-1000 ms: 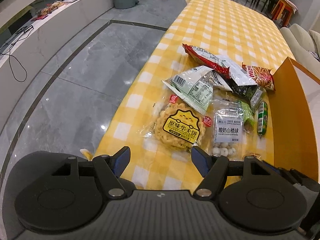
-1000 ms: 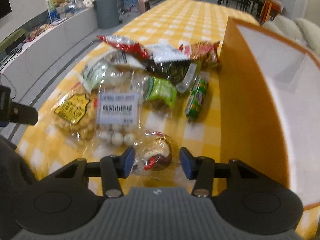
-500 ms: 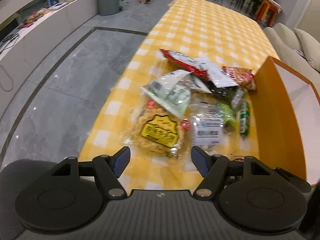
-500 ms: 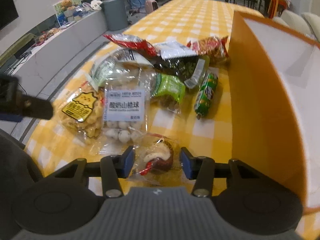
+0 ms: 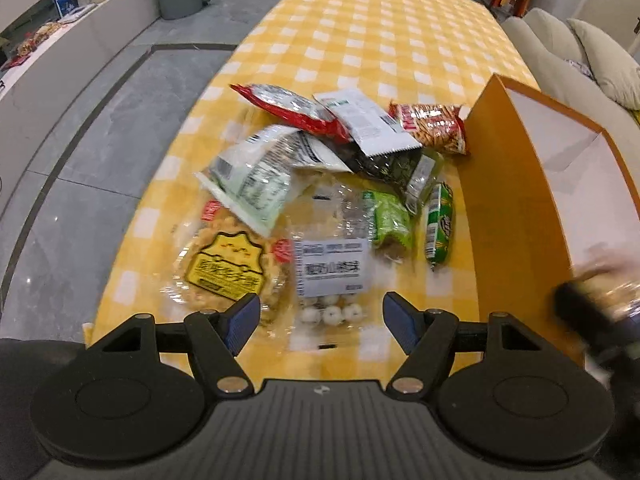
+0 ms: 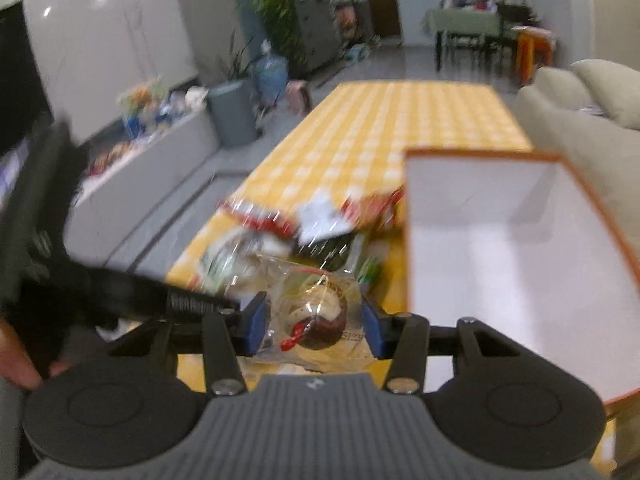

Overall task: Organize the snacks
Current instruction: 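Grasp the yogurt-coated hawthorn ball bag with the left tool and lift it, then drop the hawthorn bag into the box with the left tool while the right tool carries the cake, then release the round cake into the box with the right tool, then grasp the green snack pack with the right tool while the left tool reaches the yellow pastry bag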

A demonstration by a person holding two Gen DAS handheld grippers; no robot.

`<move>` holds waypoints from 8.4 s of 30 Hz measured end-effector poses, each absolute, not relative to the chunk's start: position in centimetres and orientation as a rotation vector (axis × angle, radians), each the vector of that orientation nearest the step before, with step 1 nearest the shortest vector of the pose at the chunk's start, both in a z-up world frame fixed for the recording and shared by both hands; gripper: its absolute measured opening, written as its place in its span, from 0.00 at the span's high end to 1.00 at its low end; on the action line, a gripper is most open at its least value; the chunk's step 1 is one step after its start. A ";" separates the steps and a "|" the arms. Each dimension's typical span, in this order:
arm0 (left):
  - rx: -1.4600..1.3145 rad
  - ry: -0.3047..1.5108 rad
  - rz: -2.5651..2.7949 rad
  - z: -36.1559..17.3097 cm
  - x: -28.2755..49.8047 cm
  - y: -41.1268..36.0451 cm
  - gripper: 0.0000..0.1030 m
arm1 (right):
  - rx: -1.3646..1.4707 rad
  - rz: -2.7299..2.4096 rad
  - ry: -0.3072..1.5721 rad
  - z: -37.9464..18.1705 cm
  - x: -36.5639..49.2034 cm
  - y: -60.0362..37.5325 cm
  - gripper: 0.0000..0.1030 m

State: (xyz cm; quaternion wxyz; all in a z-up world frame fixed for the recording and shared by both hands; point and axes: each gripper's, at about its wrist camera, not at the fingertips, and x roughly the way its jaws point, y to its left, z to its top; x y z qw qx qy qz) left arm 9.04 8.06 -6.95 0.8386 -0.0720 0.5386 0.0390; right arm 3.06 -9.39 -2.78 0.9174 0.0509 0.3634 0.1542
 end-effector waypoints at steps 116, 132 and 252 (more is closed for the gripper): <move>0.129 1.123 -0.166 0.6 9.5 -8.5 0.16 | 0.470 0.093 0.777 -2.9 5.9 -29.0 0.54; -0.021 1.041 -0.133 -4.8 8.7 -0.1 0.15 | 0.456 0.384 1.075 -7.8 9.2 -22.3 0.53; -0.111 1.248 0.080 -13.8 16.1 15.9 0.00 | 0.160 0.219 0.761 -16.0 9.4 -1.3 0.61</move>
